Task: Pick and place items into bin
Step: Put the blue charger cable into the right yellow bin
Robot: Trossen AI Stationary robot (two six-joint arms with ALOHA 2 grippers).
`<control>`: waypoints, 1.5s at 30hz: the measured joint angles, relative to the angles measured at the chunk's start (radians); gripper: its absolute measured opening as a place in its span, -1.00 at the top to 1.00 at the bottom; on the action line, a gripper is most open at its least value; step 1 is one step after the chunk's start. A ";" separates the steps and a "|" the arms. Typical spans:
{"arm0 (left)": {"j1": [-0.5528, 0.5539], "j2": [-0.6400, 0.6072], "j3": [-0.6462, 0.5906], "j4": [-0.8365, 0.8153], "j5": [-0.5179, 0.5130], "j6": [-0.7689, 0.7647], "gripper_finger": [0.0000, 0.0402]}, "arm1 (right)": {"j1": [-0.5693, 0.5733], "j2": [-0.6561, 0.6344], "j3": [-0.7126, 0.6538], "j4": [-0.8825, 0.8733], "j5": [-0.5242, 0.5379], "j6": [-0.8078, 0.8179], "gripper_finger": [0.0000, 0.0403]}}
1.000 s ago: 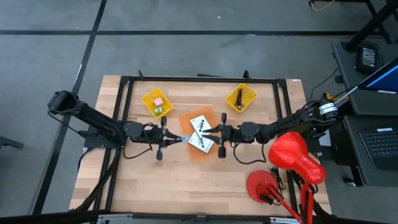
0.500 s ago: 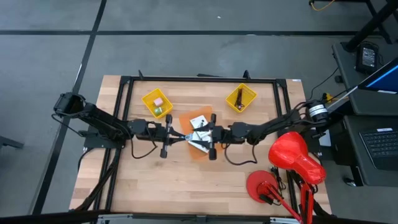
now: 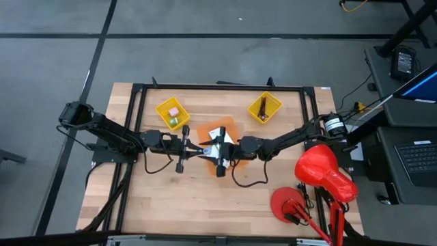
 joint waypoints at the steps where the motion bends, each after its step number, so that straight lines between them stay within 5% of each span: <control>1: 0.000 0.000 0.000 0.000 0.000 0.000 0.89 | 0.000 0.003 0.005 0.000 0.000 -0.009 0.01; 12: -0.001 0.000 0.000 0.000 0.000 0.034 0.89 | 0.008 -0.014 0.007 -0.009 0.000 -0.032 0.06; 25: -0.001 -0.001 0.000 -0.004 0.024 0.042 0.89 | 0.010 -0.033 0.006 -0.061 -0.001 -0.033 0.90; 33: -0.001 -0.003 0.001 -0.053 0.023 0.026 0.83 | 0.009 -0.033 0.004 -0.078 -0.001 -0.033 0.92; 45: -0.014 -0.047 0.000 -0.132 0.017 0.008 0.40 | 0.009 -0.034 0.005 -0.067 0.000 -0.030 0.92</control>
